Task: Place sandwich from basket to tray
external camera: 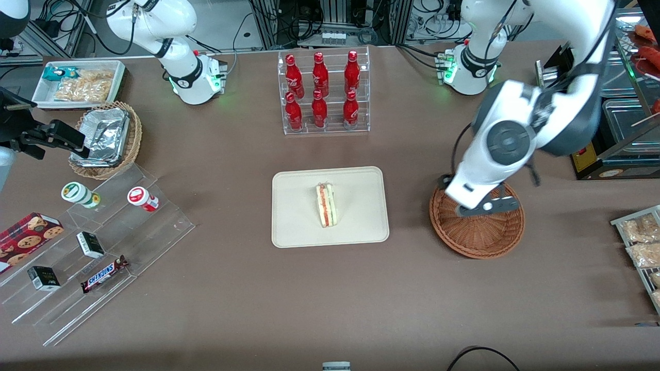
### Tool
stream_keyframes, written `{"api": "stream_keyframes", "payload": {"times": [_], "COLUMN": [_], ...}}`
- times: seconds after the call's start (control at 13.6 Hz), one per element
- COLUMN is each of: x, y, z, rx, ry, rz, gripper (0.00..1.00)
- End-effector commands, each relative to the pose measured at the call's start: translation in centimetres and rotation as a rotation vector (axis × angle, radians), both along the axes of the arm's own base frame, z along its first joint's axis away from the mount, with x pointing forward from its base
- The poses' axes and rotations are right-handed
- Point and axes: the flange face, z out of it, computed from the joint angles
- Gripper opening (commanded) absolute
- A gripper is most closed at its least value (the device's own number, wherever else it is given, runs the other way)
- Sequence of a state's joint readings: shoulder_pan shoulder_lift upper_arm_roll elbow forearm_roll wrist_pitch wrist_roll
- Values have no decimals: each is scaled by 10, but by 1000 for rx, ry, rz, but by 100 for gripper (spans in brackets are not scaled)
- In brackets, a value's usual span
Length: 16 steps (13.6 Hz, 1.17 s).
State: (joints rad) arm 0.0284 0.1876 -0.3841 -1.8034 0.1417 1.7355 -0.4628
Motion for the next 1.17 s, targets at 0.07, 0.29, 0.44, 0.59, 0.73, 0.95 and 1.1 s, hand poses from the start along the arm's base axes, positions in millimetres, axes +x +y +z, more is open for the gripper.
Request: {"api": "stream_keyframes", "payload": {"times": [0.07,0.29,0.44,0.59,0.73,0.95,1.1], "x": [-30,-33,-32,-32,-36,-36,-30], "y": [44,77,91,105,121,142,161], "z": [42,74,97,117,147,173,181], "rx": [-58,-100,-113,-131,-144,-141,-165], "ry": [61,80,100,96,85,22,-19], "rz": [-36,-46,-69,-65,-94,-68,-99], "gripper": [100,100,100,100,100,100,100]}}
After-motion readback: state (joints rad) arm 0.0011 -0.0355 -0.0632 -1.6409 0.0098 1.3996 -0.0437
